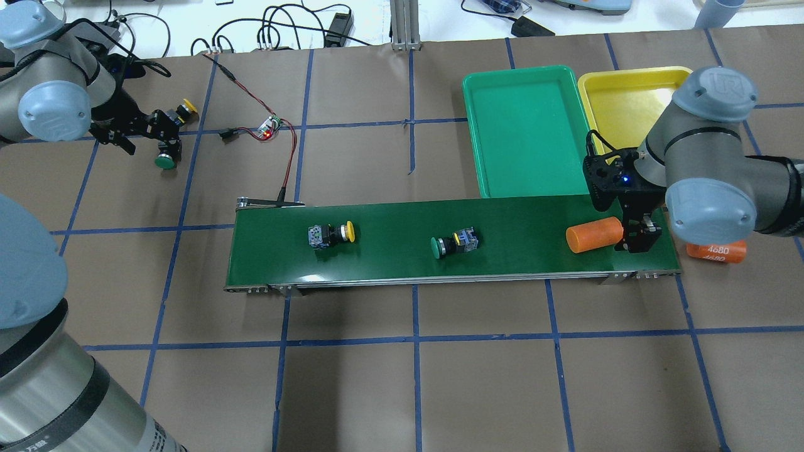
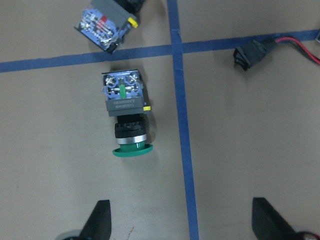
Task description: Sort buttons by color to trays
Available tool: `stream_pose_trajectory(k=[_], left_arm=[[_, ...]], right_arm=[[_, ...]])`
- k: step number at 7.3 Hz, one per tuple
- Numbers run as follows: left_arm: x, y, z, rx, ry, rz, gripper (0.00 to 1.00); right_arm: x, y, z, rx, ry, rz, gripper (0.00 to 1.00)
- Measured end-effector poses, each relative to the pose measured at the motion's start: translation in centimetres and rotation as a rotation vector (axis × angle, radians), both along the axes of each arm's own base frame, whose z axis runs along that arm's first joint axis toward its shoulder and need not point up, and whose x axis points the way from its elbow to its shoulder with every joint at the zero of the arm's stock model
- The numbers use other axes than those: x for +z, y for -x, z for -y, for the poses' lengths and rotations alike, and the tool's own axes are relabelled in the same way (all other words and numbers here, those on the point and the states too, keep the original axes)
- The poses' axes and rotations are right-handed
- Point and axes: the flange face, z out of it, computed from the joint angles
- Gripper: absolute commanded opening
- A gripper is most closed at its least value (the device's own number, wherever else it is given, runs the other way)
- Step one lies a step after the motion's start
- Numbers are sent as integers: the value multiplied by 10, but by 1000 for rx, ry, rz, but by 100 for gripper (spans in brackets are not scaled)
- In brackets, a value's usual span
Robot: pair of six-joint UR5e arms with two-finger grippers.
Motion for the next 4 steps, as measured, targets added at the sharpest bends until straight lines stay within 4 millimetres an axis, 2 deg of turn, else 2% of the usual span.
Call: stream_pose_trajectory(k=[2,4], left_arm=[[-12,-17,33,12,19,7,100],[-34,-23,45,11,1,-6,100]], right_arm=[[0,0,0,0,-1,-1,100],[-2,0,0,1,-4,-1,100]])
